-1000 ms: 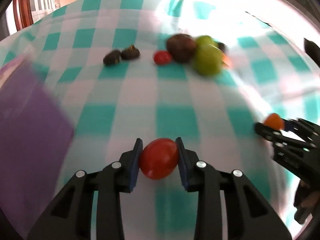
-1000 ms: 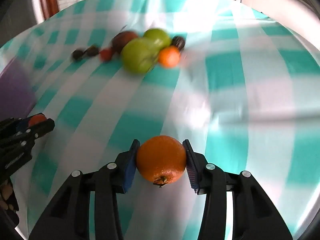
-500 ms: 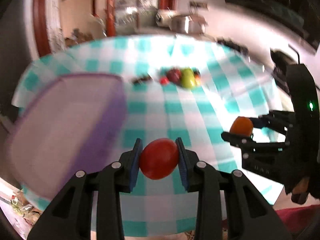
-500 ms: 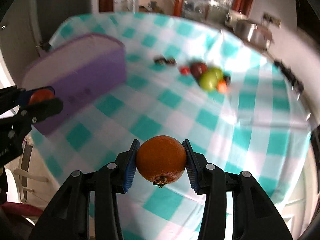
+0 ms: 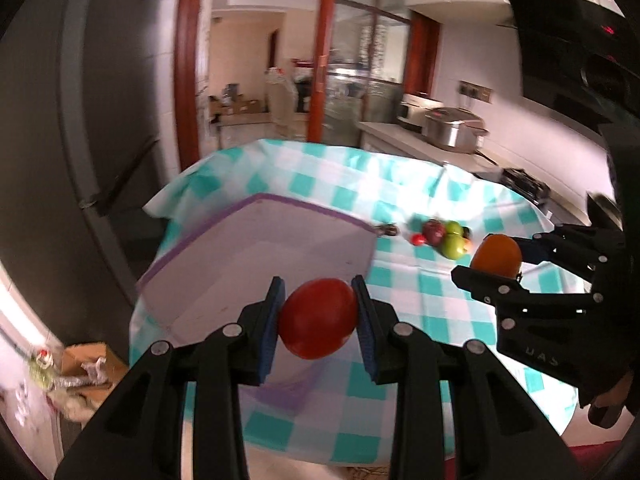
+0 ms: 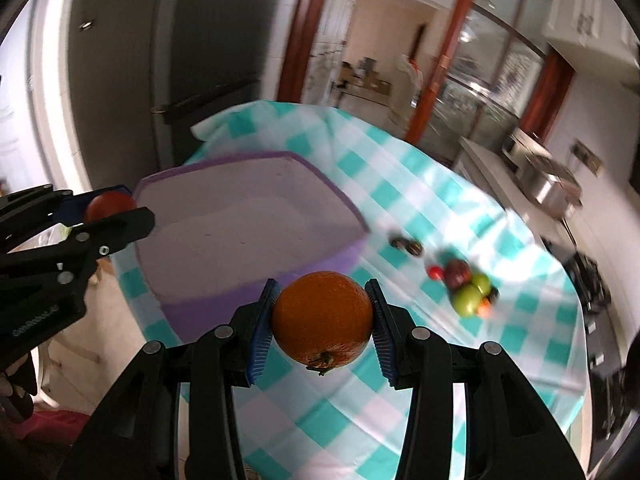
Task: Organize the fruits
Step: 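Carry both fruits to the purple box and open both tools inside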
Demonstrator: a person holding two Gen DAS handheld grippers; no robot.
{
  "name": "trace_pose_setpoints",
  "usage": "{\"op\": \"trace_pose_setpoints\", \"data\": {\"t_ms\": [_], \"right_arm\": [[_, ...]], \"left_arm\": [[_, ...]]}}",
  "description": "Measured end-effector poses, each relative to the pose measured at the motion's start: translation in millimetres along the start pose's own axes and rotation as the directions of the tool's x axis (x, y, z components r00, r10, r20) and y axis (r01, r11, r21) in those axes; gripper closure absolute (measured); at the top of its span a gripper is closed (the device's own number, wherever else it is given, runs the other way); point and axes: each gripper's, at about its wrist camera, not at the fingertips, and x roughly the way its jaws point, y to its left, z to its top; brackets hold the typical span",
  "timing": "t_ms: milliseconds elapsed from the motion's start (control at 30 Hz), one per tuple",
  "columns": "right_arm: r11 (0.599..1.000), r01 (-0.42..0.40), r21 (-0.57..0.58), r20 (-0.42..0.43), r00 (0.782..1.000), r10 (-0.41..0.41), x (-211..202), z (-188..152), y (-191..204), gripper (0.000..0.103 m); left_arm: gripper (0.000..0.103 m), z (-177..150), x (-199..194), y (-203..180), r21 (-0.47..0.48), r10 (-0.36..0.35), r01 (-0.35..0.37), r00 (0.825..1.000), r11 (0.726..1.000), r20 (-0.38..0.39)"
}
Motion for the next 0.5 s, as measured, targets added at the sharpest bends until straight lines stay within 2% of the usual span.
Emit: {"op": "trace_pose_setpoints", "data": {"t_ms": [167, 300, 400, 500], "right_arm": [[0.996, -0.040, -0.074, -0.013, 0.999, 0.039, 21.7, 16.5, 26.3, 0.059], [0.993, -0.078, -0.091, -0.050, 0.996, 0.074, 54.8, 26.4, 32.4, 0.059], [0.989, -0.110, -0.096, -0.104, 0.990, 0.100, 87.9, 33.2, 31.5, 0.059], [0.984, -0.152, -0.097, -0.188, 0.973, 0.132, 130.5, 44.0, 28.1, 0.059]], "left_arm": [[0.068, -5.1, 10.9, 35.4, -0.059, 0.028, -0.032, 0.998, 0.998, -0.055], [0.068, -4.3, 45.9, 57.5, -0.091, 0.029, -0.041, 0.991, 0.995, -0.132], [0.068, -3.4, 79.2, 69.0, -0.114, 0.036, -0.060, 0.978, 0.992, -0.206], [0.068, -3.6, 118.1, 80.9, -0.146, 0.036, -0.085, 0.951, 0.986, -0.307]]}}
